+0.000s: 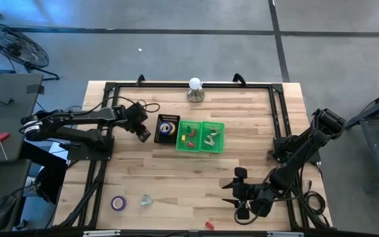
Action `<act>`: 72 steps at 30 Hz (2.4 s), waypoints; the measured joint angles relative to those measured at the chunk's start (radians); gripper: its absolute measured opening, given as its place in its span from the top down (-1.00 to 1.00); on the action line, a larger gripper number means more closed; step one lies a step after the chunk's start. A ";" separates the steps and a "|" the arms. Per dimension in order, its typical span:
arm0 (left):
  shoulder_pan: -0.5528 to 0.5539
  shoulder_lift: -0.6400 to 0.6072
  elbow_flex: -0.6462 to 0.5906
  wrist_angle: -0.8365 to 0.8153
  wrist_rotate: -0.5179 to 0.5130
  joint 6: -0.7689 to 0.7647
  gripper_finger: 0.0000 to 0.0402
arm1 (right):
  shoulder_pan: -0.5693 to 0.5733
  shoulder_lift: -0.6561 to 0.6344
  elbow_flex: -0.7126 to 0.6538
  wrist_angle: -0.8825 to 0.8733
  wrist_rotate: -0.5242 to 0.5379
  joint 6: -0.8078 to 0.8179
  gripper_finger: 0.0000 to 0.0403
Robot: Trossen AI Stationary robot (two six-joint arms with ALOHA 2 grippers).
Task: Pick and place Stapler, Stapler remover, tape
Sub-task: Put the pink tape into the black bin
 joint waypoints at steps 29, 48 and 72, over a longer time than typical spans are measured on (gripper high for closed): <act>-0.208 -0.198 0.082 0.258 0.119 -0.017 0.71 | 0.000 0.000 0.000 -0.001 0.007 -0.008 0.03; -0.236 0.052 0.082 0.450 0.074 0.035 0.70 | 0.000 0.000 0.000 0.000 0.011 0.000 0.03; -0.237 0.052 0.082 0.432 -0.014 -0.012 0.70 | 0.000 0.007 0.000 -0.002 0.011 0.002 0.03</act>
